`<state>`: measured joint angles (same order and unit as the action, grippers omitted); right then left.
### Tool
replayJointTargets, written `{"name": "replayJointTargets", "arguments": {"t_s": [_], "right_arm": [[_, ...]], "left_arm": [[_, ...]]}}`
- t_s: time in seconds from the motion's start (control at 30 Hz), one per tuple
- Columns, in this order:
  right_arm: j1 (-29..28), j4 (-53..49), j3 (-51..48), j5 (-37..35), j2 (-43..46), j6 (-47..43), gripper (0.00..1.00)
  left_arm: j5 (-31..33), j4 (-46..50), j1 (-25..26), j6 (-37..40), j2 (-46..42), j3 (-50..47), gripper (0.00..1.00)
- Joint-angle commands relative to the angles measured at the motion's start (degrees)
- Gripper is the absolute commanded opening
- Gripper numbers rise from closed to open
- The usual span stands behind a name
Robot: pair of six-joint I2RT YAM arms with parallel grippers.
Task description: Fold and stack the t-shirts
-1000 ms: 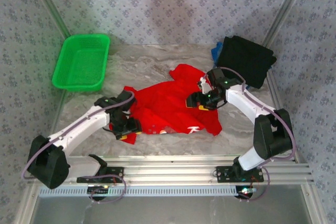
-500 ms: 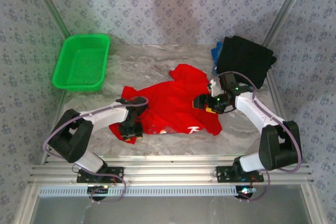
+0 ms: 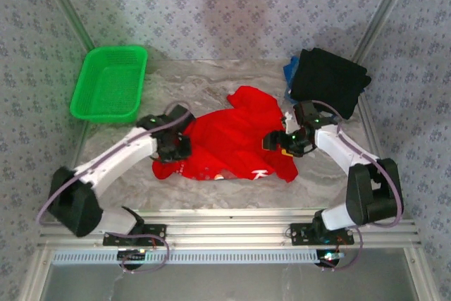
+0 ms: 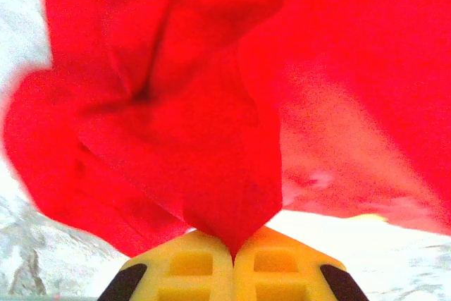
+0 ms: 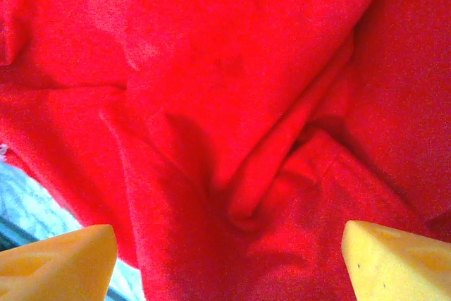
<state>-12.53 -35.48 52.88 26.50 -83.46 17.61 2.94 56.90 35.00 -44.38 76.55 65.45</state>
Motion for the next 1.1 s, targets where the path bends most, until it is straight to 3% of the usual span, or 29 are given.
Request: {"name": "replayJointTargets", "arguments": {"t_s": [0.0,0.27,0.43,0.73,1.07], "right_arm": [[-0.49,-1.04,7.51,-2.37,-5.84,1.67,0.83],[-6.15,-5.75,23.11,-7.05,-18.50,4.85,0.79],[-11.84,-16.46,35.81,-15.06,-26.54,3.52,0.75],[-15.94,-18.59,42.14,-23.40,-35.78,3.76,0.66],[-16.86,-16.96,44.20,-25.42,-39.49,6.21,0.54]], "left_arm": [[5.28,9.35,-2.45,3.16,-4.88,3.67,0.00],[2.69,8.44,-5.37,3.68,-11.15,0.42,0.00],[1.98,5.91,-5.33,1.47,-13.65,-3.99,0.00],[1.56,2.63,-5.34,-0.74,-15.48,-10.30,0.00],[1.61,1.37,-5.45,-0.53,-15.29,-12.47,0.00]]}}
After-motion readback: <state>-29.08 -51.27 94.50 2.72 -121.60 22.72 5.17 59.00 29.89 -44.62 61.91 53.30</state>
